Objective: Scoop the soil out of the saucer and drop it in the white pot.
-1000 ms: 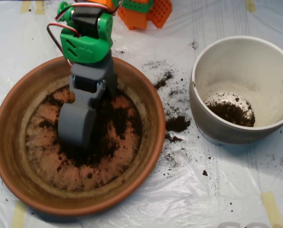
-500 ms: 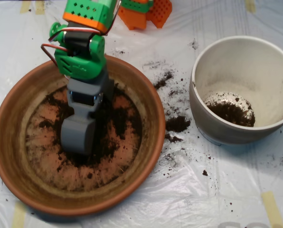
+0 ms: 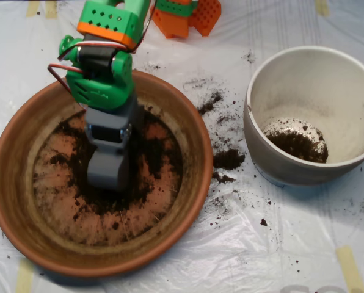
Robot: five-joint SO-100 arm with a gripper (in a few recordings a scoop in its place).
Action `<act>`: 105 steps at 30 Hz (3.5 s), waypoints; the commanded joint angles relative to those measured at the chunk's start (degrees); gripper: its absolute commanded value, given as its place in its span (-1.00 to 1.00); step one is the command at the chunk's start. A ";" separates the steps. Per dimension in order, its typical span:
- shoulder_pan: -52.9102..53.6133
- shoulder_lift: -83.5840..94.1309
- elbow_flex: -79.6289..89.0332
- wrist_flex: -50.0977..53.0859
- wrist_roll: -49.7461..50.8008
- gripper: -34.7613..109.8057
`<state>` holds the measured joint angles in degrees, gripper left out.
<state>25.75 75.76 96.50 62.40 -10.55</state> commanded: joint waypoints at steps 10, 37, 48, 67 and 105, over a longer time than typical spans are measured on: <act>0.00 0.88 -6.42 2.46 -2.81 -0.53; -11.69 21.27 -24.96 19.16 -3.52 -0.53; -32.61 38.76 -19.60 26.81 -4.66 -0.53; -52.82 37.00 -13.45 25.84 -3.78 -0.53; -53.09 8.96 -53.00 39.37 0.97 -0.10</act>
<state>-26.54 80.42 47.81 100.63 -9.23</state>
